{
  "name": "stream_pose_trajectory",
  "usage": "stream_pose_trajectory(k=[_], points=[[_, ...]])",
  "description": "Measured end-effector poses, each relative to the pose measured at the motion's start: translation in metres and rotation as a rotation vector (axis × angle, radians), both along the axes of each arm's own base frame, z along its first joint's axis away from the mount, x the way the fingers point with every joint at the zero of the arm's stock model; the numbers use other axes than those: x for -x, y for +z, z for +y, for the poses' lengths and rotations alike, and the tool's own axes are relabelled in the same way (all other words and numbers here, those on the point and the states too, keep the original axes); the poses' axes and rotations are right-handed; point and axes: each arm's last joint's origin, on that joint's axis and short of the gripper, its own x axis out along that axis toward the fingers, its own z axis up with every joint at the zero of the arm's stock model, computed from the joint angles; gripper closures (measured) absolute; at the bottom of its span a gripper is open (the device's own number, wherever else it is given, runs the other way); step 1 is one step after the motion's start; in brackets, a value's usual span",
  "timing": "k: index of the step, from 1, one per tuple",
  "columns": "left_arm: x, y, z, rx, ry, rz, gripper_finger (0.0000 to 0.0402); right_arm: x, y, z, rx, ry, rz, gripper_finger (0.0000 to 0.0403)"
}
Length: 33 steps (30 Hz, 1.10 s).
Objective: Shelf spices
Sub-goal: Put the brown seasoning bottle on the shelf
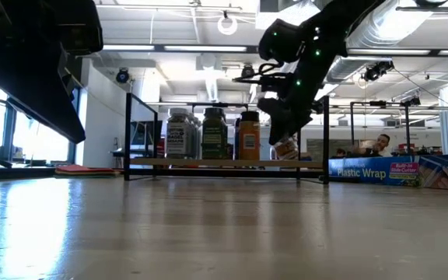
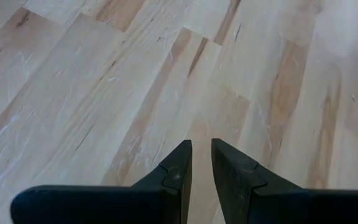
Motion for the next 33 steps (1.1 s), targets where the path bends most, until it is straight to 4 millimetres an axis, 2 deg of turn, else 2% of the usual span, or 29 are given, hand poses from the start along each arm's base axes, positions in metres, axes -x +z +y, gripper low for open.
stream_pose_trajectory(k=[10,22,26,33], points=[[-0.0013,0.0011,-0.001,0.013,-0.002,-0.016,0.0346,0.0014,0.0025,0.0047,0.008,0.007,0.007,0.0221],[-0.0012,0.0011,-0.0011,0.014,-0.002,-0.016,0.0346,0.0051,0.0014,0.0044,0.013,0.024,0.061,0.0218],[-0.0012,0.0011,-0.0011,0.014,-0.002,-0.016,0.0346,0.0058,0.0016,0.0051,0.006,0.084,0.092,0.0218],[-0.0013,0.0011,-0.0011,0.014,-0.002,-0.016,0.0346,0.006,0.0019,0.0052,0.017,0.047,0.082,0.0203]])
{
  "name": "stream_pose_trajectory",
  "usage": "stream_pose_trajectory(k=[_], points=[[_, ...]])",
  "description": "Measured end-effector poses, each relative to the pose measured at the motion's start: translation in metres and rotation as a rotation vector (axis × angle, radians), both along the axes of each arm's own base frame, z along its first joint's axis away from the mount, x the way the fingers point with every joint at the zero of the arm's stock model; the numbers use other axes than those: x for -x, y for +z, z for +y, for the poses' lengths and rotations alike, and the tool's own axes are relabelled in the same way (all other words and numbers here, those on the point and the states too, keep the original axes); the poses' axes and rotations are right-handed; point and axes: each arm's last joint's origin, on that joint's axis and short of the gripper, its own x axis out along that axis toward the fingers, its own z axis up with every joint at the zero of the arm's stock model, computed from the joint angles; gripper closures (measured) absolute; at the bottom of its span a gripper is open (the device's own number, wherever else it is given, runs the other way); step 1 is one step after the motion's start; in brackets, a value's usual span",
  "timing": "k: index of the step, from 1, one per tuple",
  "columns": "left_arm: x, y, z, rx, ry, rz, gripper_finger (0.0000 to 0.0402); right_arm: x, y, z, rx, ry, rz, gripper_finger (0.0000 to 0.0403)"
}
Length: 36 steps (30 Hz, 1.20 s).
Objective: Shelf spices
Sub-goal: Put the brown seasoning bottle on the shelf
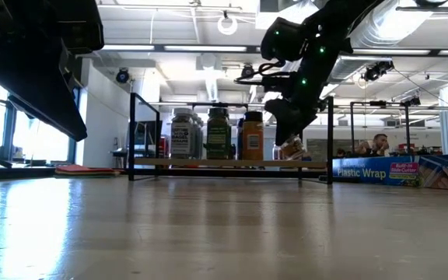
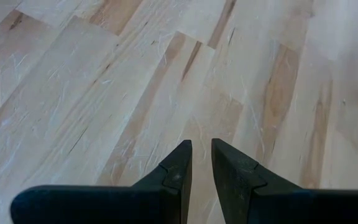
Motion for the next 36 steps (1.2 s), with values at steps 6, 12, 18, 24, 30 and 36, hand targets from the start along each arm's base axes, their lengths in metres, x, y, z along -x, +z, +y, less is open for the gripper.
stream_pose_trajectory(k=[6,12,18,24,30,36], points=[[0.0,0.0,0.0,0.0,0.0,0.0,0.0346,0.001,0.001,0.0,0.02,-0.018,0.003,0.016],[0.0,0.0,0.0,0.0,0.0,0.0,0.0346,0.003,0.003,-0.002,0.071,-0.033,0.019,0.0147],[0.0,0.0,0.0,0.0,0.0,0.0,0.0346,0.008,0.017,-0.001,0.121,-0.023,0.008,0.0147],[0.0,0.0,0.0,0.0,0.001,0.0,0.0346,0.02,0.049,0.011,0.156,0.035,-0.065,0.0147],[0.0,0.0,0.0,0.0,0.001,0.0,0.0346,0.028,0.066,0.04,-0.073,0.34,-0.126,0.0181],[0.0,0.0,0.0,0.0,0.001,-0.003,0.0346,0.029,0.044,0.038,-0.151,0.323,0.033,0.0272]])
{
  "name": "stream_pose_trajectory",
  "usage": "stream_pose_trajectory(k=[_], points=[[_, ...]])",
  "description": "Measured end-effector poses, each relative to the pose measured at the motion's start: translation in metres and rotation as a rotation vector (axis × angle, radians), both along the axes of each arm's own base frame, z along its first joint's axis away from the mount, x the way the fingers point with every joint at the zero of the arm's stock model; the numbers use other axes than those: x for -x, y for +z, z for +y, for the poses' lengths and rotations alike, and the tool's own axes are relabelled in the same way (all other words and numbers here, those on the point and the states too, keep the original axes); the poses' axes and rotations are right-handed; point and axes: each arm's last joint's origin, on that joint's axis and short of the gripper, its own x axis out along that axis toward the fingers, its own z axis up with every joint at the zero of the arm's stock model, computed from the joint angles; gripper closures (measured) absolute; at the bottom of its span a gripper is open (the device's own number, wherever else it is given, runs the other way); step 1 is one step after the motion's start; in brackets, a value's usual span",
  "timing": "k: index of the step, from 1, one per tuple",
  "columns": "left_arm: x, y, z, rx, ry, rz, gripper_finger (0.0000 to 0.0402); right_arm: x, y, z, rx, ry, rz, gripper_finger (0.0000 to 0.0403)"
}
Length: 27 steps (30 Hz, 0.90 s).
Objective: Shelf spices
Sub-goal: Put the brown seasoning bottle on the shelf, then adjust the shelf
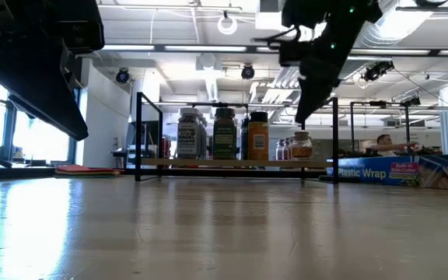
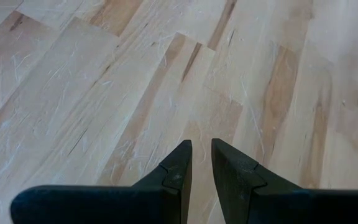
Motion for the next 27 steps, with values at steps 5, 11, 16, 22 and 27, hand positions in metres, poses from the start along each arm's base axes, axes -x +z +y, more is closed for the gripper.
stream_pose_trajectory(k=[5,11,16,22,27], points=[[0.0,0.0,0.0,0.004,0.001,-0.005,0.0346,-0.006,-0.019,-0.015,-0.005,-0.05,0.068,0.0328],[-0.001,0.001,-0.001,0.008,0.0,-0.011,0.0346,-0.006,-0.025,-0.027,0.062,-0.14,0.093,0.0346],[-0.001,0.001,-0.001,0.008,-0.001,-0.01,0.0346,-0.004,-0.022,-0.03,0.11,-0.18,0.098,0.0346],[-0.001,0.001,-0.001,0.008,-0.001,-0.01,0.0346,-0.003,-0.022,-0.029,0.151,-0.185,0.117,0.0346],[-0.001,0.001,-0.001,0.008,-0.001,-0.009,0.0346,0.0,-0.019,-0.027,0.118,-0.164,0.124,0.0346]])
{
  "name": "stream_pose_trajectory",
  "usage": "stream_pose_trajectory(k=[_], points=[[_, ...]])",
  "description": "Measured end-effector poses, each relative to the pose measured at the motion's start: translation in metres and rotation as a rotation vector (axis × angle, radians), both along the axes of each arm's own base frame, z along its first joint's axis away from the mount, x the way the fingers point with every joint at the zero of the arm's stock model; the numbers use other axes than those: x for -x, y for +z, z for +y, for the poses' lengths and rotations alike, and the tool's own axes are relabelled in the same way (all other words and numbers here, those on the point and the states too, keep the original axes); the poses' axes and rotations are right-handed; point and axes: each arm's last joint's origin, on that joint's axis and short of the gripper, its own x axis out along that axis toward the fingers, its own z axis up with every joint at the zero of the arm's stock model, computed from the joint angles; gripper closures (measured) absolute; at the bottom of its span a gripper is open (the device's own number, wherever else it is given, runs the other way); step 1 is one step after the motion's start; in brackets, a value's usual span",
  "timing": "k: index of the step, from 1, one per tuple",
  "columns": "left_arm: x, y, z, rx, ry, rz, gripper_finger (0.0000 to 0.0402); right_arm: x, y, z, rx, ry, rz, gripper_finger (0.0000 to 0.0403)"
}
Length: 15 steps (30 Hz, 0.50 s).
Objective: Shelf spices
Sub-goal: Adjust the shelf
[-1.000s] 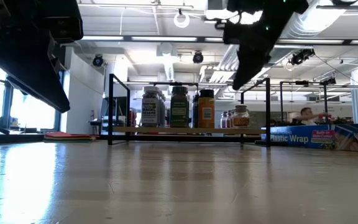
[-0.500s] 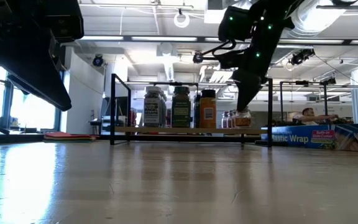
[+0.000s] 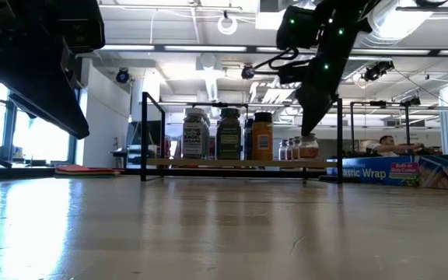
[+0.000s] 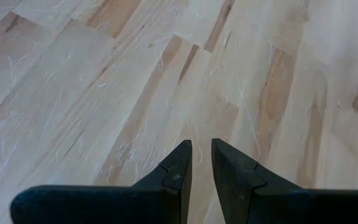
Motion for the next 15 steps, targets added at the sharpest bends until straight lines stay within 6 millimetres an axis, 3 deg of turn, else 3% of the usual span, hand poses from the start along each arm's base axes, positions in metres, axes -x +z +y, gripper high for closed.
stream_pose_trajectory(k=[8,15], points=[[0.0,0.0,0.0,0.0,0.0,0.0,0.0346,0.006,0.016,0.01,-0.069,0.051,-0.073,0.0346],[0.0,0.0,0.0,-0.003,0.002,-0.008,0.0346,0.012,0.012,0.003,-0.093,0.013,-0.017,0.0346]])
